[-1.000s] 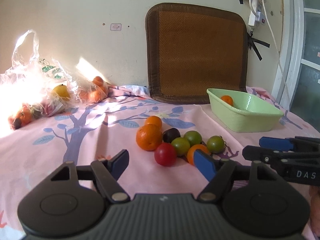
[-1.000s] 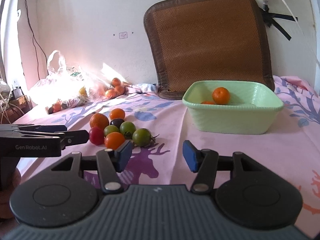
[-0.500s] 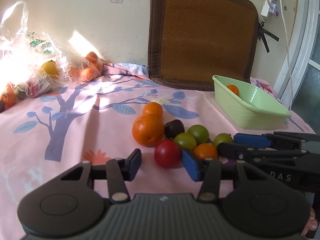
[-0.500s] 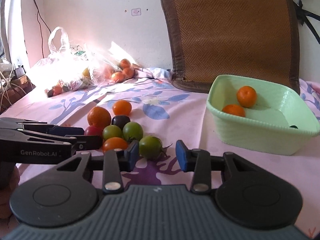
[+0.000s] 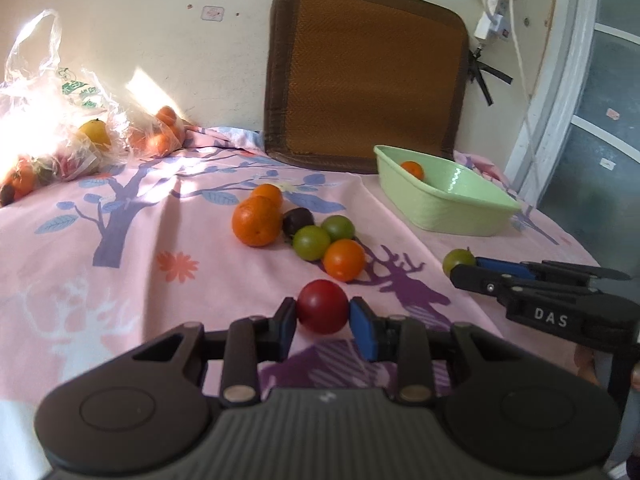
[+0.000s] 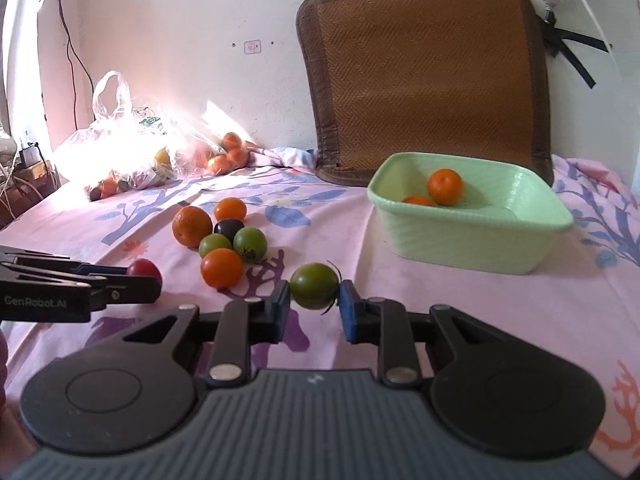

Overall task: Organize fruits
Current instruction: 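Lift the held tomatoes and carry them toward the green basket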

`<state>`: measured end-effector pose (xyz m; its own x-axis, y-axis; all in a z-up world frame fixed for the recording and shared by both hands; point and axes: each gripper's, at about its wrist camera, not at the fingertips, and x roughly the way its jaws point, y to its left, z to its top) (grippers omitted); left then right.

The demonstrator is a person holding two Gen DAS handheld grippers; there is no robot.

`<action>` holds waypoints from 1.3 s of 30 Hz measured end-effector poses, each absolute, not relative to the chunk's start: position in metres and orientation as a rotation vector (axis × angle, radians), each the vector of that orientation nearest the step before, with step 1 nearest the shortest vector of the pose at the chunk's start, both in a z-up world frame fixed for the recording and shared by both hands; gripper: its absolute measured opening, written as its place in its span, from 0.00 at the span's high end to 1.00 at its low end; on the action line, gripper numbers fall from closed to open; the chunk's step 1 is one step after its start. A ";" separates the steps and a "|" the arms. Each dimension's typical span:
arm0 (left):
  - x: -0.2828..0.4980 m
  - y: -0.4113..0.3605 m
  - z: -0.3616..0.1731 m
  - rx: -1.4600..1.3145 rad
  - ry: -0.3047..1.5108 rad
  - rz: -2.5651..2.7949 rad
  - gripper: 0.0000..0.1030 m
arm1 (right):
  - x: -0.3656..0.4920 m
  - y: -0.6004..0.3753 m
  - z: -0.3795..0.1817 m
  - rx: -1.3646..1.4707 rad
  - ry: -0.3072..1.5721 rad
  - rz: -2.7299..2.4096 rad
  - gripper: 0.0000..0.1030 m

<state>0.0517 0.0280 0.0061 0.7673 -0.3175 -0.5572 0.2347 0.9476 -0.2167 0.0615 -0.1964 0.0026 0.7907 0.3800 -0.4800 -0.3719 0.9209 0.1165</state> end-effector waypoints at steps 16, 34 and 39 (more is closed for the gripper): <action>0.042 -0.010 -0.005 -0.070 0.648 -0.374 0.65 | 0.036 -0.213 -0.013 -0.049 0.540 0.316 0.71; 0.042 -0.012 -0.004 -0.065 0.643 -0.369 0.64 | 0.036 -0.214 -0.014 -0.037 0.541 0.322 0.71; 0.042 -0.012 -0.004 -0.067 0.641 -0.367 0.64 | 0.036 -0.214 -0.015 -0.036 0.541 0.320 0.70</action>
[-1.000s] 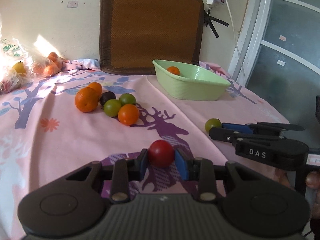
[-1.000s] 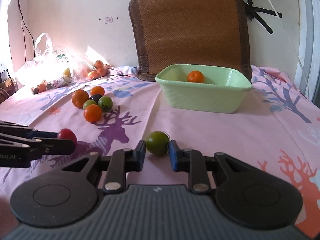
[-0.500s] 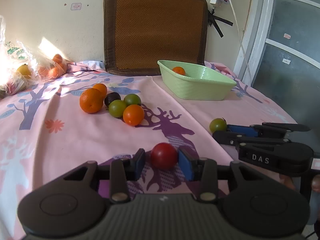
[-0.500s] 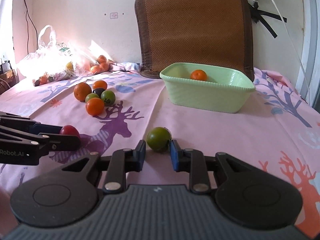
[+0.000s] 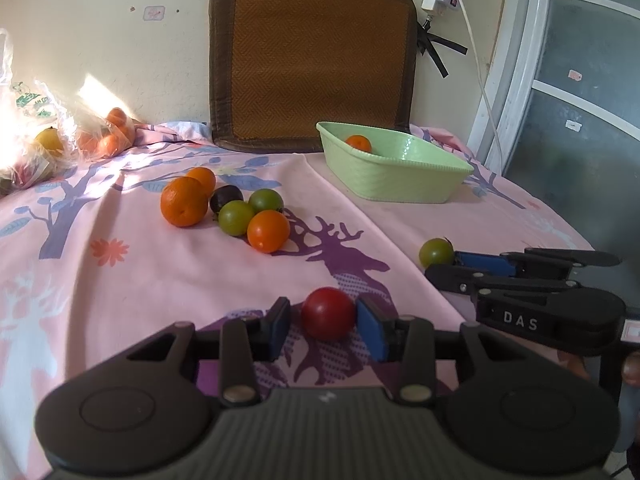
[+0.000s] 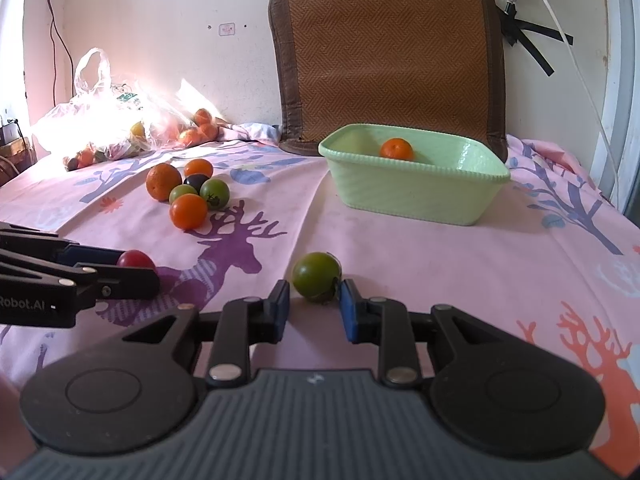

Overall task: Organize fruits
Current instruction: 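Lift the held tomatoes and carry them toward the green basket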

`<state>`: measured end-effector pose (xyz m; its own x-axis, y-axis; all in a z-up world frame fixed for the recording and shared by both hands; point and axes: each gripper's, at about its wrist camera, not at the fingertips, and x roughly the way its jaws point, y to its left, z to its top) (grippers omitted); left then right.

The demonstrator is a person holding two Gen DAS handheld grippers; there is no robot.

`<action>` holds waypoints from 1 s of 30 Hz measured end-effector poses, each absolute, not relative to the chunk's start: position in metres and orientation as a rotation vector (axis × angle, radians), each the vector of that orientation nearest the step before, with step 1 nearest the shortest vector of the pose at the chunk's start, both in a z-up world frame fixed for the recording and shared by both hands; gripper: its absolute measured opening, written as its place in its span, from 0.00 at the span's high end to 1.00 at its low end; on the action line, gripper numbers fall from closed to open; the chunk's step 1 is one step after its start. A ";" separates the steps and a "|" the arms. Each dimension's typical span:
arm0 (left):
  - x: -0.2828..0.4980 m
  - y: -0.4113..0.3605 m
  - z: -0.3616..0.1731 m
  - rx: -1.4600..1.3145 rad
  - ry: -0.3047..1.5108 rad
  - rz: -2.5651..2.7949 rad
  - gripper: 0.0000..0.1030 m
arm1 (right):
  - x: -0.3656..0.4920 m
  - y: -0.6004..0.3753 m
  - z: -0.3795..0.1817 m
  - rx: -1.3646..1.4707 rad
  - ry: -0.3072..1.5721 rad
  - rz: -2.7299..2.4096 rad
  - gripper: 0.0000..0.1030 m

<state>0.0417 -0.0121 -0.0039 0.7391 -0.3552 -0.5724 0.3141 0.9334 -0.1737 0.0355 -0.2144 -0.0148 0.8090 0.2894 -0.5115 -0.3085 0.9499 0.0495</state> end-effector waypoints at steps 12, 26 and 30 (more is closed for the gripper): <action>0.042 -0.012 -0.005 -0.066 0.640 -0.366 0.61 | 0.036 -0.215 -0.015 -0.037 0.541 0.321 0.69; 0.039 -0.016 -0.003 -0.047 0.625 -0.377 0.71 | 0.035 -0.216 -0.015 -0.046 0.533 0.324 0.76; 0.040 -0.014 -0.003 -0.064 0.629 -0.382 0.71 | 0.034 -0.215 -0.015 -0.048 0.528 0.320 0.77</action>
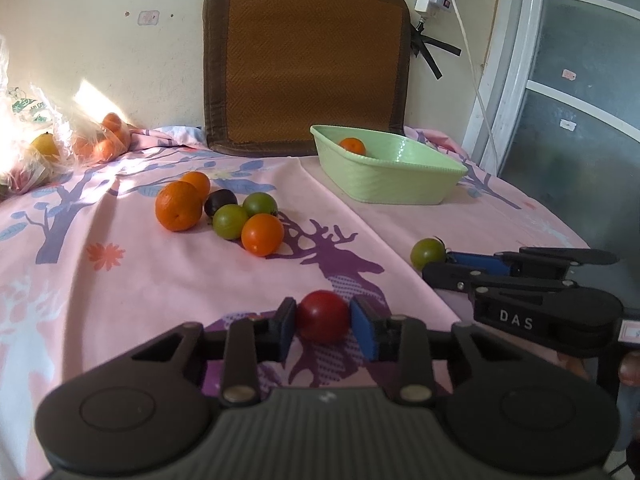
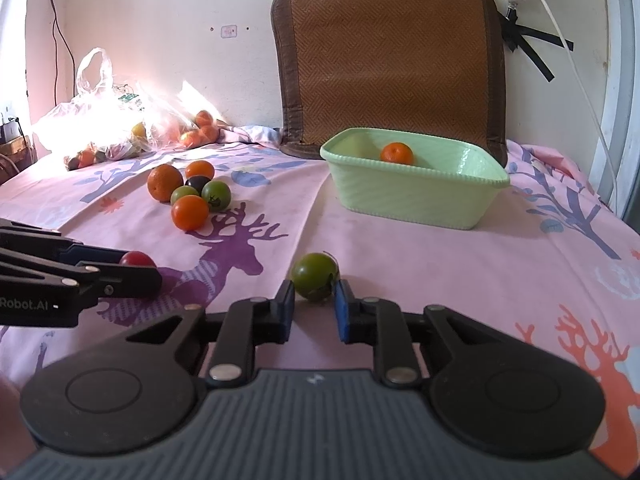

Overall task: Organize fruits
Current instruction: 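Lift the held tomatoes and carry them toward the green basket, then lower both tomatoes into the green basket and open both tools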

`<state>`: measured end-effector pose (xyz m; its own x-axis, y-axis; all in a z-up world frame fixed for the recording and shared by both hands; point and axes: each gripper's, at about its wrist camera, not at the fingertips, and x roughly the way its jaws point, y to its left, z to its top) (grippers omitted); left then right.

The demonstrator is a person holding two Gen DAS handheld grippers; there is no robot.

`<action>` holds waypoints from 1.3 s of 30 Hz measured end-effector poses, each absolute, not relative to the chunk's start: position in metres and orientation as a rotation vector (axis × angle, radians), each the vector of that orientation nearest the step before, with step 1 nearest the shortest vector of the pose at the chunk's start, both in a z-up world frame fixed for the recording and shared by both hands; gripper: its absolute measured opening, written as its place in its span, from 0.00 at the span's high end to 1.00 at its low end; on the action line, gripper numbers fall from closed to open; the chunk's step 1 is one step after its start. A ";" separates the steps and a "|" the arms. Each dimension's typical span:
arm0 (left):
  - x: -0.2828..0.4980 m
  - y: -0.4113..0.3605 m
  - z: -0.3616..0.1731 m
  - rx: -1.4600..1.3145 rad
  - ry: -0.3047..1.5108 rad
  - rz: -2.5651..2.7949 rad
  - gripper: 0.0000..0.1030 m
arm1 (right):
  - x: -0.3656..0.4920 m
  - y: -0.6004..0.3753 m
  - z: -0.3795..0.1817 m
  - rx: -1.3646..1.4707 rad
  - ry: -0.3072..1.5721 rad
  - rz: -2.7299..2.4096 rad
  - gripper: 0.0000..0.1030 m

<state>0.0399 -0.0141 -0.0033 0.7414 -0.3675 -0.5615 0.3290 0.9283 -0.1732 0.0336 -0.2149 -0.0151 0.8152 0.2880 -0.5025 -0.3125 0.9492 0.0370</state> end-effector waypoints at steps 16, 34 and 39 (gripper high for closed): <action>0.055 -0.017 0.001 -0.097 0.669 -0.396 0.71 | 0.037 -0.220 -0.014 -0.004 0.540 0.335 0.81; 0.113 -0.046 0.052 -0.063 0.554 -0.468 0.71 | 0.066 -0.235 0.011 -0.024 0.426 0.292 0.71; 0.174 -0.086 0.065 -0.077 0.508 -0.527 0.71 | 0.099 -0.257 0.028 -0.011 0.315 0.174 0.71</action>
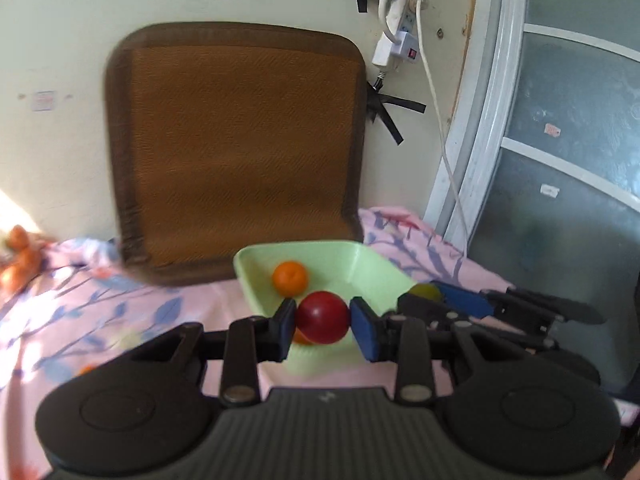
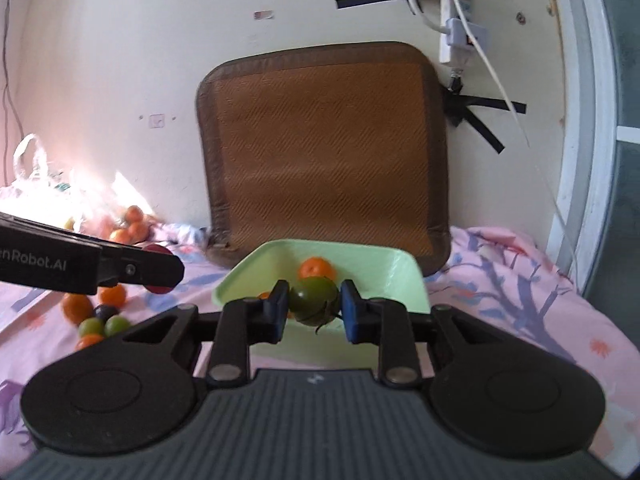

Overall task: Organize fruits
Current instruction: 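Lower both tomatoes into the green basket and open both tools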

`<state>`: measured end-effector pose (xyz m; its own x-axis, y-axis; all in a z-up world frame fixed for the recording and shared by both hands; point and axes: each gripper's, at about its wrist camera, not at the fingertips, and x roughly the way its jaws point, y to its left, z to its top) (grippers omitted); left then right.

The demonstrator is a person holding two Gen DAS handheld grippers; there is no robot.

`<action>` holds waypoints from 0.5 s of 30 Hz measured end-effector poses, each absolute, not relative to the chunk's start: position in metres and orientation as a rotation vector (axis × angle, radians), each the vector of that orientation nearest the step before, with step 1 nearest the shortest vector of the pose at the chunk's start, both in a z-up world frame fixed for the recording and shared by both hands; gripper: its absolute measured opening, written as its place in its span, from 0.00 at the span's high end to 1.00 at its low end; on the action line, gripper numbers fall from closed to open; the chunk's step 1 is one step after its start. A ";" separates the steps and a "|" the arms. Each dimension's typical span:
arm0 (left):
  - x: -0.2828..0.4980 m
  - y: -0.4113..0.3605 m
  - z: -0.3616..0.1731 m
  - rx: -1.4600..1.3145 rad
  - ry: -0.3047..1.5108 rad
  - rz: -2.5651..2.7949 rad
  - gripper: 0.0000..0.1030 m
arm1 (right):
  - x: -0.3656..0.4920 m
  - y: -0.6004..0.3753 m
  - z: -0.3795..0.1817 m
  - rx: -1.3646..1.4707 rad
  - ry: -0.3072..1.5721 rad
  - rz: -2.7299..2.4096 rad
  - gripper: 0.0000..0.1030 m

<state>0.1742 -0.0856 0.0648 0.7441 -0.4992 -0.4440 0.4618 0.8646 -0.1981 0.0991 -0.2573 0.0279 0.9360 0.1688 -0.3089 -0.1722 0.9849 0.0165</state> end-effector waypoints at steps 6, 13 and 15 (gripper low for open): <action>0.233 -0.116 0.039 -0.132 0.663 -0.561 0.70 | 0.141 -0.275 0.013 0.040 0.371 0.141 0.70; 0.243 -0.103 0.035 -0.221 0.690 -0.546 0.59 | 0.146 -0.279 0.002 0.028 0.390 0.119 0.63; 0.236 -0.085 0.049 -0.258 0.654 -0.541 0.59 | 0.141 -0.284 0.005 0.057 0.355 0.112 0.59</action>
<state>0.2356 -0.0852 0.0490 0.6628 -0.5520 -0.5059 0.3940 0.8317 -0.3913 0.1405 -0.2838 0.0053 0.9314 0.1190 -0.3440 -0.0991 0.9923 0.0749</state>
